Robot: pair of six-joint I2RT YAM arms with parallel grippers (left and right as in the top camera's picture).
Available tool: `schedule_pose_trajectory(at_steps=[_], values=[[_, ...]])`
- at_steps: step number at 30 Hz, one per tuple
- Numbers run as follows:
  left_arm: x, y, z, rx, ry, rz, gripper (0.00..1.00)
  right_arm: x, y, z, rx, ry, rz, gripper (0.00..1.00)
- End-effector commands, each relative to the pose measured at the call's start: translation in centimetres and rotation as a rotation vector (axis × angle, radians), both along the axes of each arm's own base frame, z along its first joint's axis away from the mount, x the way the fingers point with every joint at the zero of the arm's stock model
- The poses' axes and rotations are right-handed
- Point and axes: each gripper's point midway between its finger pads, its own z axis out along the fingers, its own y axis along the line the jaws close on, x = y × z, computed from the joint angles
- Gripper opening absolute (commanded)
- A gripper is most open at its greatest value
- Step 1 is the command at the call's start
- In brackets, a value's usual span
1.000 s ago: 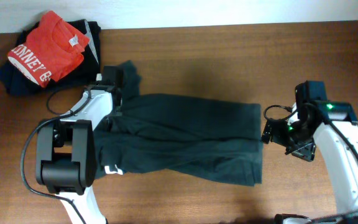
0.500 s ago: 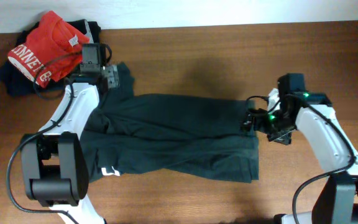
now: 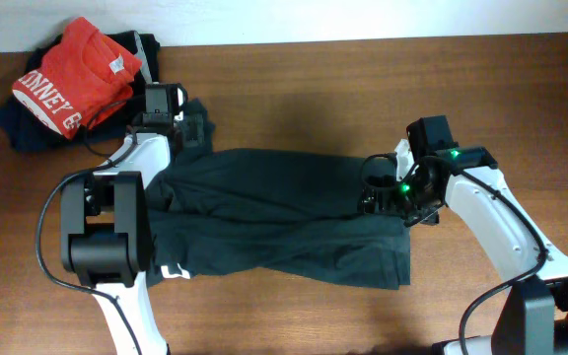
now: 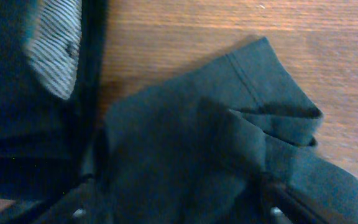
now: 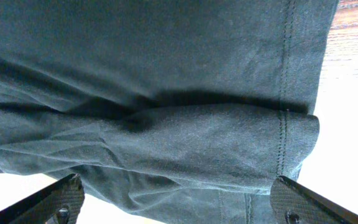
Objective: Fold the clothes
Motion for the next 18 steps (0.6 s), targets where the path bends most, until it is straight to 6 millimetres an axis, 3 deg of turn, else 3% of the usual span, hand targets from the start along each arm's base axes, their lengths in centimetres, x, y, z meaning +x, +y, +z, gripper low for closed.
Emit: schedule_pose_trajectory(at_steps=[1,2,4,5,8,12,15,18], values=[[-0.9,-1.5,-1.7,-0.074,0.065,-0.070,0.70,0.2,-0.2,-0.1,-0.024,-0.011,0.011,0.99],[-1.3,-1.5,-2.1,-0.074,0.086,-0.069,0.56,0.4,-0.2,-0.1,-0.028,-0.020,0.010,0.99],[-2.1,-1.5,-2.8,-0.073,0.126,-0.067,0.13,1.6,-0.8,0.1,-0.054,-0.069,-0.002,0.99],[-2.4,-1.5,-3.0,-0.073,0.140,-0.067,0.01,2.3,-1.2,0.5,-0.068,-0.094,-0.012,0.98],[-2.6,-1.2,-3.1,-0.074,0.148,-0.061,0.00,5.7,-2.9,1.7,-0.142,-0.237,-0.015,0.99],[-2.8,-1.0,-3.2,-0.074,0.155,-0.057,0.01,9.2,-4.3,0.9,-0.230,-0.333,-0.041,0.99],[-3.3,-1.0,-3.5,-0.074,0.181,-0.056,0.01,11.0,-5.9,-1.4,-0.326,-0.343,-0.067,0.95],[-3.3,-1.0,-3.5,-0.074,0.181,-0.056,0.00,12.2,-6.0,-4.9,-0.338,-0.316,-0.065,0.95]])
